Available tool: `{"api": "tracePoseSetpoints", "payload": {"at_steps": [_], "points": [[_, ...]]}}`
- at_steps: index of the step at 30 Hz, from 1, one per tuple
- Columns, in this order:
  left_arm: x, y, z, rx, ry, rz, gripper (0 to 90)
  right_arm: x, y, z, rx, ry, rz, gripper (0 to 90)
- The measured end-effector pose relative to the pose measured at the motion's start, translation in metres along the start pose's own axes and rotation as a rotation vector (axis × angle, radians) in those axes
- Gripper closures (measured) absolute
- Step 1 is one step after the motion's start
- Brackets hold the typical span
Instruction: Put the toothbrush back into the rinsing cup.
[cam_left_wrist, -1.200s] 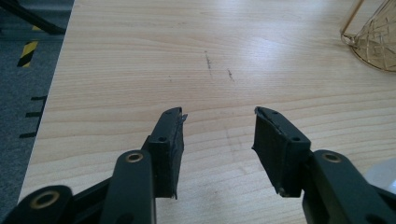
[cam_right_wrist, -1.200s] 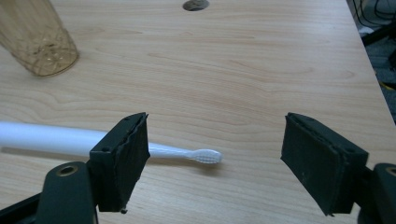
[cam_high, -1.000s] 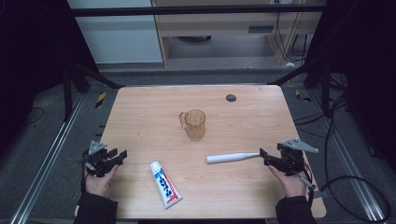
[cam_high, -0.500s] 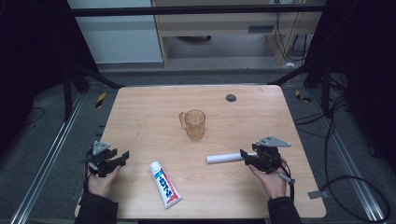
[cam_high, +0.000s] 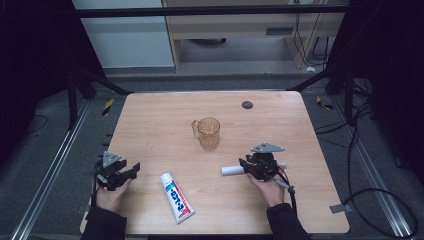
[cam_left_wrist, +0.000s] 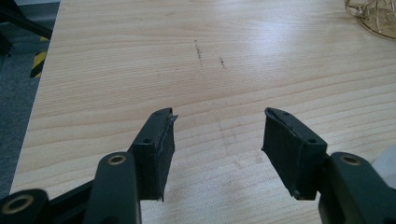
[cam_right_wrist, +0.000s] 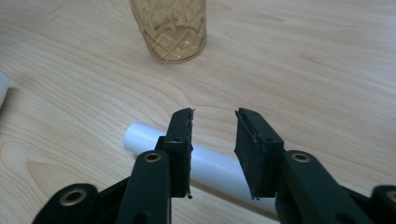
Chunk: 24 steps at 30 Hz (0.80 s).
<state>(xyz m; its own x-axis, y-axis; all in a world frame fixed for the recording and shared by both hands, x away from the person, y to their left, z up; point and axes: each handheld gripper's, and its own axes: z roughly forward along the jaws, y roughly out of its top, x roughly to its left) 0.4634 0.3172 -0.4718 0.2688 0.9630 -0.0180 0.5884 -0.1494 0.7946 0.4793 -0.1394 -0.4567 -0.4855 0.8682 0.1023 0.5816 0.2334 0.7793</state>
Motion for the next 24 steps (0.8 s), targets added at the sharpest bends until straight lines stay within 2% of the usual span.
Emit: {"api": "tracePoseSetpoints", "payload": {"at_steps": [1, 3, 10, 16, 24], "points": [[0.0, 0.0, 0.0, 0.0, 0.0, 0.0, 42.3, 0.0, 0.0, 0.0, 0.0, 0.0, 0.0, 68.3], [0.0, 0.0, 0.0, -0.001, 0.002, -0.002, 42.0, 0.007, 0.001, 0.009, 0.003, -0.011, -0.013, 74.2], [0.001, 0.0, 0.0, 0.0, 0.003, -0.005, 41.7, 0.012, 0.004, 0.024, 0.005, -0.024, -0.002, 83.5], [0.002, -0.001, 0.001, 0.0, 0.006, -0.009, 40.8, 0.017, 0.003, 0.036, 0.041, -0.027, -0.018, 87.6], [0.002, -0.001, 0.001, 0.005, 0.001, -0.007, 40.8, 0.019, 0.001, 0.041, 0.08, -0.031, -0.031, 87.9]]}}
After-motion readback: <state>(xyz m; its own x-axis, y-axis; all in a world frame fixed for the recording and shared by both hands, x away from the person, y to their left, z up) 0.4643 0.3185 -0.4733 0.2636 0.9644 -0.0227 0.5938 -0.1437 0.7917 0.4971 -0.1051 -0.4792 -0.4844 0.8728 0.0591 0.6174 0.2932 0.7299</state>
